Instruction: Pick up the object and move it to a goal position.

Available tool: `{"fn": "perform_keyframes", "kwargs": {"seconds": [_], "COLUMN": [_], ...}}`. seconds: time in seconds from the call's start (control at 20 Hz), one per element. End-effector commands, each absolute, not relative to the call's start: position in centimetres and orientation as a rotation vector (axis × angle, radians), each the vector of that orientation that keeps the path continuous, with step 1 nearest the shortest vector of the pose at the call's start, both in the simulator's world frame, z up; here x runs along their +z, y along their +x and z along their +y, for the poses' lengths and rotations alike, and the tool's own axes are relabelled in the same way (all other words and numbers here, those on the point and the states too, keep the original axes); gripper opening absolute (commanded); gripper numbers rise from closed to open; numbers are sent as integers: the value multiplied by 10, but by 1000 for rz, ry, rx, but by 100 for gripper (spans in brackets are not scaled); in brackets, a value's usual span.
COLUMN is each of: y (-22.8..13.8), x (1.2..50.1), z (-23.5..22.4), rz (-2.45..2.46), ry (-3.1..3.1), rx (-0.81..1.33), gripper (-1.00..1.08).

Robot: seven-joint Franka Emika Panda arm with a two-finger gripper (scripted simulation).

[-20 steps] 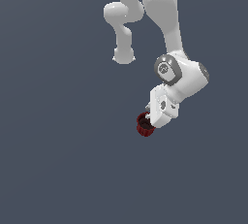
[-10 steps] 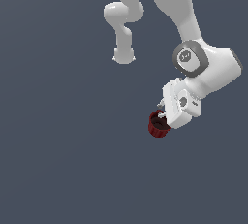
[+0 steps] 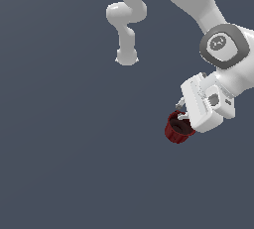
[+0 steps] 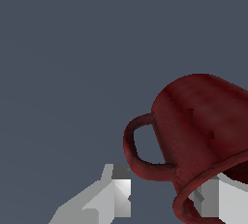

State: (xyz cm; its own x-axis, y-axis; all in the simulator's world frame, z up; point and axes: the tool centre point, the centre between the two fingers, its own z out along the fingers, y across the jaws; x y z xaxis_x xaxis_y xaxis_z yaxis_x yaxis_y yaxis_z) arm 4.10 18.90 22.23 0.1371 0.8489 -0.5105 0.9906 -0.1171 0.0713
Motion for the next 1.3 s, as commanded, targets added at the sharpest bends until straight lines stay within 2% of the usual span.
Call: {"fn": "perform_keyframes", "kwargs": {"seconds": [0.0,0.6,1.25], "y": [48,71,79], "x": [236,275,287], "z": [196,222,230], "rz": [1765,1762,1760], "ry": [2029,2027,2026], "rx": [-486,-486,-486], "gripper": [-100,-100,-100]}}
